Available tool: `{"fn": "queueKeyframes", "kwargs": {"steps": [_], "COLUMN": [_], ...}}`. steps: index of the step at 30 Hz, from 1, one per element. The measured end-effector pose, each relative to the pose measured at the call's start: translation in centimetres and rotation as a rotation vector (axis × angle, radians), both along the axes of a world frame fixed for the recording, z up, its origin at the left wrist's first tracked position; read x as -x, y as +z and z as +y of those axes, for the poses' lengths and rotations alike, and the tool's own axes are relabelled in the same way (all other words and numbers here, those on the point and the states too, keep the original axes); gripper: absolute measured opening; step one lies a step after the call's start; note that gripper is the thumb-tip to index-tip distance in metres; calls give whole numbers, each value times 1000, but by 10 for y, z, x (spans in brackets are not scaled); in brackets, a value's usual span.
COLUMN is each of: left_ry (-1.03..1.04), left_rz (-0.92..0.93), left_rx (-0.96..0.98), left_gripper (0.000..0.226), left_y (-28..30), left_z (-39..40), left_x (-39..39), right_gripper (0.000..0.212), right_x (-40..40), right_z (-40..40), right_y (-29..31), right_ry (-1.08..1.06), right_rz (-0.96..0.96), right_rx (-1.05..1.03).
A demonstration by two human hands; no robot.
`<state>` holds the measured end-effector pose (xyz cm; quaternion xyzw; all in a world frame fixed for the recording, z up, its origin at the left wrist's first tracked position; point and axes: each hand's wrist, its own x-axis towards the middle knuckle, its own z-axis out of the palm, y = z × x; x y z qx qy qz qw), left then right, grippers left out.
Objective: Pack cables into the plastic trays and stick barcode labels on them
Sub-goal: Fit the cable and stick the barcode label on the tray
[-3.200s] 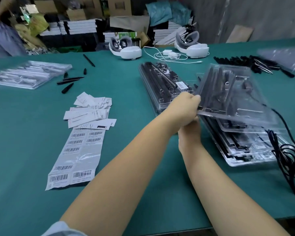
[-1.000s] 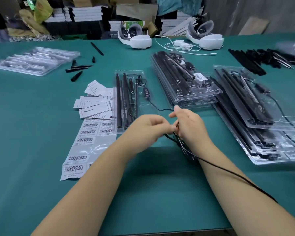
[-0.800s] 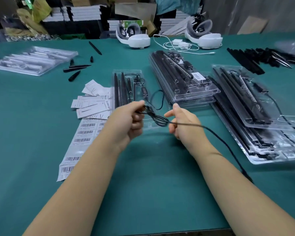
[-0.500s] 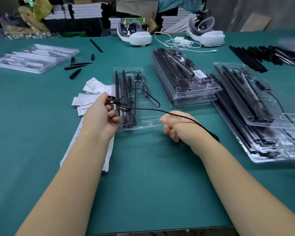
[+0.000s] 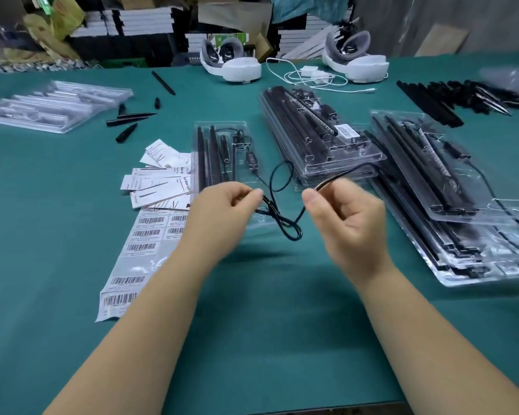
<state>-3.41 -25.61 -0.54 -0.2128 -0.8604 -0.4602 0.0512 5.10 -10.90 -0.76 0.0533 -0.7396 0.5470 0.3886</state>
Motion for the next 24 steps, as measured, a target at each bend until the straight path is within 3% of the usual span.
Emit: {"fn": "queueKeyframes", "kwargs": {"steps": [3, 5, 8, 10, 13, 15, 17, 21, 24], "left_ry": [-162, -319, -468, -463, -264, -186, -162, -159, -228], "left_rz": [176, 95, -4, 78, 264, 328, 360, 328, 267], "left_rx": [127, 69, 19, 130, 492, 713, 804, 783, 720], "left_gripper": [23, 36, 59, 59, 58, 73, 75, 62, 58], "left_y": [-4, -3, 0, -6, -16, -21, -23, -20, -7], "left_z": [7, 7, 2, 1, 5, 7, 10, 11, 4], "left_x": [-11, -11, -4, 2, 8, 12, 15, 15, 10], "right_gripper": [19, 12, 9, 11, 24, 21, 17, 19, 25], "right_x": [9, 15, 18, 18, 19, 20, 20, 19, 19], "right_z": [-7, -7, -4, 0, 4, 3, 2, 7, 12], "right_y": [-6, -10, -15, -15, -15, -14, -12, -8, -6], "right_ry": [-62, -123, -173, -173, -141, -78, -58, -179, -290], "right_rz": [-250, -406, -454, -489, -591, -570, -512, -351, -276], "right_rx": [-163, -119, -31, -22, -126, -70, 67, 206, 133]}}
